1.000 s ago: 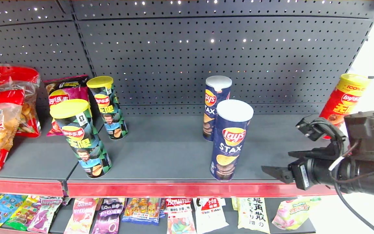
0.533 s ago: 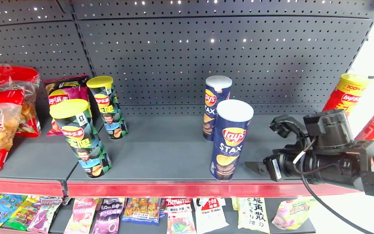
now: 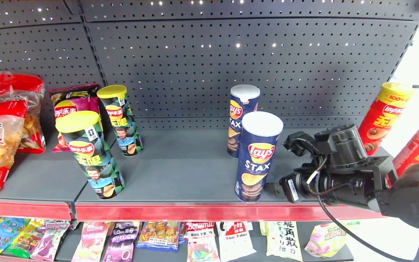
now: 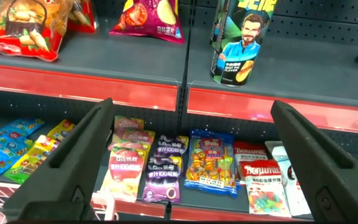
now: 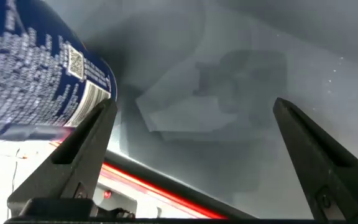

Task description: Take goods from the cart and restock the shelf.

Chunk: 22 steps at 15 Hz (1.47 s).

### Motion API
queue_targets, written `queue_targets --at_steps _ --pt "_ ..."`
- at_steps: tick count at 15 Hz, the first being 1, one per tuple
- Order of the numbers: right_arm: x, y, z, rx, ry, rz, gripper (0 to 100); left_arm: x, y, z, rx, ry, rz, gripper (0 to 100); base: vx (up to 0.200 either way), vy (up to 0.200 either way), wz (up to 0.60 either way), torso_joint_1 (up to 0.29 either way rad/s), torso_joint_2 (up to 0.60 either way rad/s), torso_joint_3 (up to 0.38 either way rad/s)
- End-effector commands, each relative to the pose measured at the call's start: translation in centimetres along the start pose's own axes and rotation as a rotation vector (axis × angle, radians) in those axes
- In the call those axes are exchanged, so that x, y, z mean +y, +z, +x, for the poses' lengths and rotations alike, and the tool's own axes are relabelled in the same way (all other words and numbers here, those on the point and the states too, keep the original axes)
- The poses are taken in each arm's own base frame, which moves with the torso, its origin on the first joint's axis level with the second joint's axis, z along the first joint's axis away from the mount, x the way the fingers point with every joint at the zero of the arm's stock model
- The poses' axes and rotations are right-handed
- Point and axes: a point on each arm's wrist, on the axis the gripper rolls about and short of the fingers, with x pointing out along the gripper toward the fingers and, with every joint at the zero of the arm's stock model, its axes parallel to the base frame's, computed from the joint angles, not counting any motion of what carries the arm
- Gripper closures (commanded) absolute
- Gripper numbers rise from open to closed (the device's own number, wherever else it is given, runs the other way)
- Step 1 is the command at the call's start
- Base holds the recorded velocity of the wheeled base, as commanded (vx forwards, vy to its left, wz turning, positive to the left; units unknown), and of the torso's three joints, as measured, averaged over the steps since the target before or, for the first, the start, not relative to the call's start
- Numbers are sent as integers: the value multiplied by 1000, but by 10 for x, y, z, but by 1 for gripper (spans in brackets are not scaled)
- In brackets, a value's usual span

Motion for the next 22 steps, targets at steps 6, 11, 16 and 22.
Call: queue_targets --at_steps 6,11,16,22 --pt "1 0 5 7 1 -4 0 0 0 0 -1 1 -1 0 0 0 0 0 0 0" --pt "2 3 6 2 2 -6 0 0 0 0 -2 0 0 0 0 0 0 0 0 0" --pt "5 4 6 -2 11 -12 0 0 0 0 -1 1 -1 0 0 0 0 0 0 0" --pt "11 3 7 1 25 -24 0 0 0 0 -2 0 -1 0 0 0 0 0 0 0"
